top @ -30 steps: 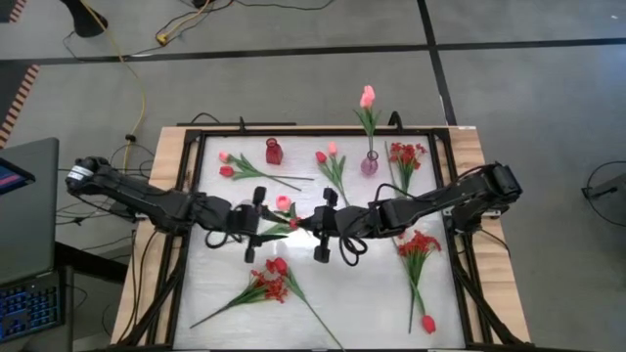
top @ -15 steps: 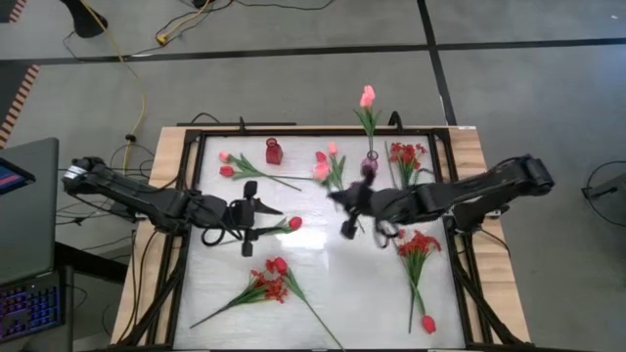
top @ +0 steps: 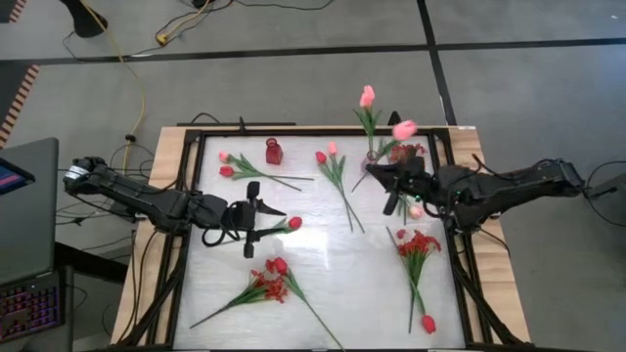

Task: Sort flowers into vase by color
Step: Put the pink tulip into the purple vase

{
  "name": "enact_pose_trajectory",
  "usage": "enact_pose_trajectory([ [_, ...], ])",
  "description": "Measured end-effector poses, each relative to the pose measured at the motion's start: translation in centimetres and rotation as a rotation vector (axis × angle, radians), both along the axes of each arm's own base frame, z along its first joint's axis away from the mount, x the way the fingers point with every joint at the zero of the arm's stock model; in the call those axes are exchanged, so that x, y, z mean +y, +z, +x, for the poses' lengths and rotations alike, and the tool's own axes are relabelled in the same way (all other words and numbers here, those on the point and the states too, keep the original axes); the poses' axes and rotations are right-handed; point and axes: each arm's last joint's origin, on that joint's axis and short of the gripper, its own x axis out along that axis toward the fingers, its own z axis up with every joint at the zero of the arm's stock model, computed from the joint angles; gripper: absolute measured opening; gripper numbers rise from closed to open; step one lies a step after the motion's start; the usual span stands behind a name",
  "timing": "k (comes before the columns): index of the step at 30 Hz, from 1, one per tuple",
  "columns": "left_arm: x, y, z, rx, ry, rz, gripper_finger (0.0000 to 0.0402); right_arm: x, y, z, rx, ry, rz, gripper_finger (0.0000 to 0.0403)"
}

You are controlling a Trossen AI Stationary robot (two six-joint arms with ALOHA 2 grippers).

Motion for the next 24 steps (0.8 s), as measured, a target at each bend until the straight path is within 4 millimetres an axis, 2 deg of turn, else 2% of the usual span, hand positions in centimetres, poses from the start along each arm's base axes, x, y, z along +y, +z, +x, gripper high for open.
enact_pose_trajectory([
  [9, -0.3, 1.4, 0.2, -0.187, -0.155, 0.095, 0.0157, 0.4, -0.8, -0.4, 0.102, 0.028, -0.033, 0.0028],
  [13, 0.0, -0.5, -0.2, -0.276, -0.186, 0.035, 0.0157, 0.1, -1.0, -0.3, 0.131, 0.014, -0.055, 0.0028],
  [18, 1.2, -3.3, -1.5, -0.36, -0.138, 0.017, 0.0157, -0.7, -0.7, -0.6, 0.104, -0.02, -0.054, 0.0028],
  [24, 2.9, -4.7, -2.8, -0.511, -0.098, -0.023, 0.0157, -2.0, -3.7, -0.9, 0.037, -0.066, 0.008, 0.0029],
])
